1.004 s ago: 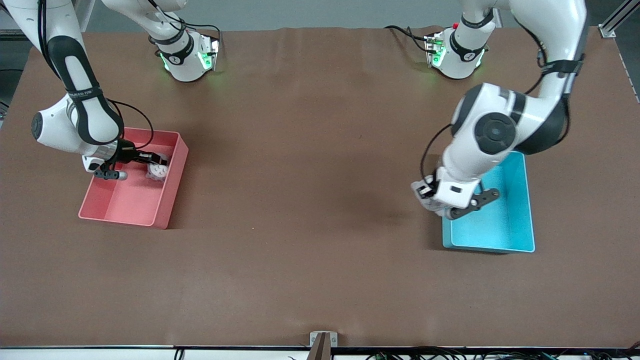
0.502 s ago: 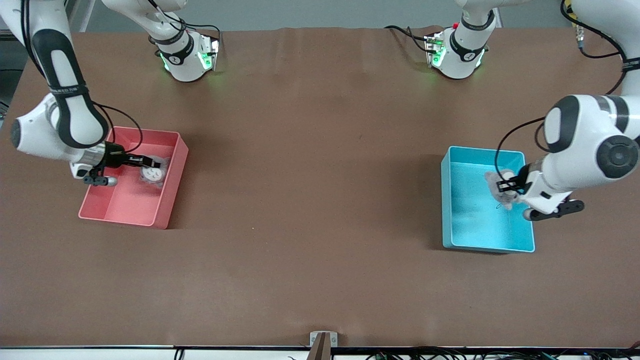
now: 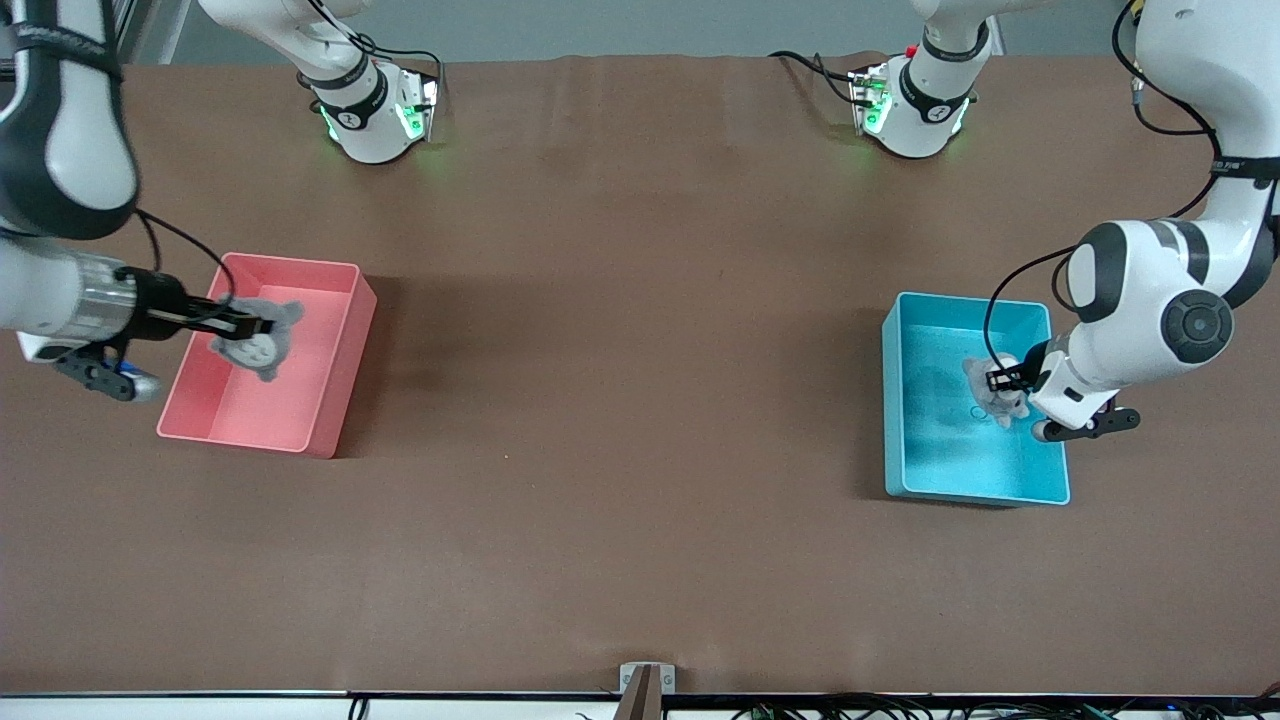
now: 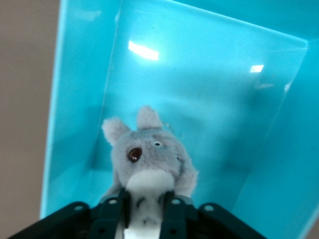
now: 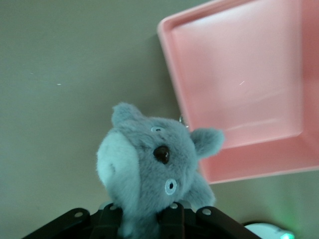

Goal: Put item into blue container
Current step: 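Carry the second toy with the right gripper and set it on mid-table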

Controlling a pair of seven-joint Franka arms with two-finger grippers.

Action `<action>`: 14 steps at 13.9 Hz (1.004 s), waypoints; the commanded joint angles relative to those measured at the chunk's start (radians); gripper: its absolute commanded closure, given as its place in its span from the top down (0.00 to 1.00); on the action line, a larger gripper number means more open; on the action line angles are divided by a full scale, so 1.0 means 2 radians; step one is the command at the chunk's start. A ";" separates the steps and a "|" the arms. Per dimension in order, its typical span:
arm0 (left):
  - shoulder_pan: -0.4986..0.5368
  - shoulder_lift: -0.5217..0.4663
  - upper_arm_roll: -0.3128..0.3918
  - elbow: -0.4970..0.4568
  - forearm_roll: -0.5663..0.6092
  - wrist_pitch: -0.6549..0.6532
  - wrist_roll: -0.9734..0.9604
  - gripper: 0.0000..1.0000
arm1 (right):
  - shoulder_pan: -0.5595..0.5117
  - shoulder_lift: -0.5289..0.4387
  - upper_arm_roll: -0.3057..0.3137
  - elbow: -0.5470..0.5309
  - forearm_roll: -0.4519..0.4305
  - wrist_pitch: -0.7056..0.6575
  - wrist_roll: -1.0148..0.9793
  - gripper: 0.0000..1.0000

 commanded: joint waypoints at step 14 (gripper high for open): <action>-0.002 -0.037 -0.132 0.063 0.001 -0.078 -0.182 1.00 | 0.368 0.211 -0.003 0.005 -0.044 0.358 0.578 0.00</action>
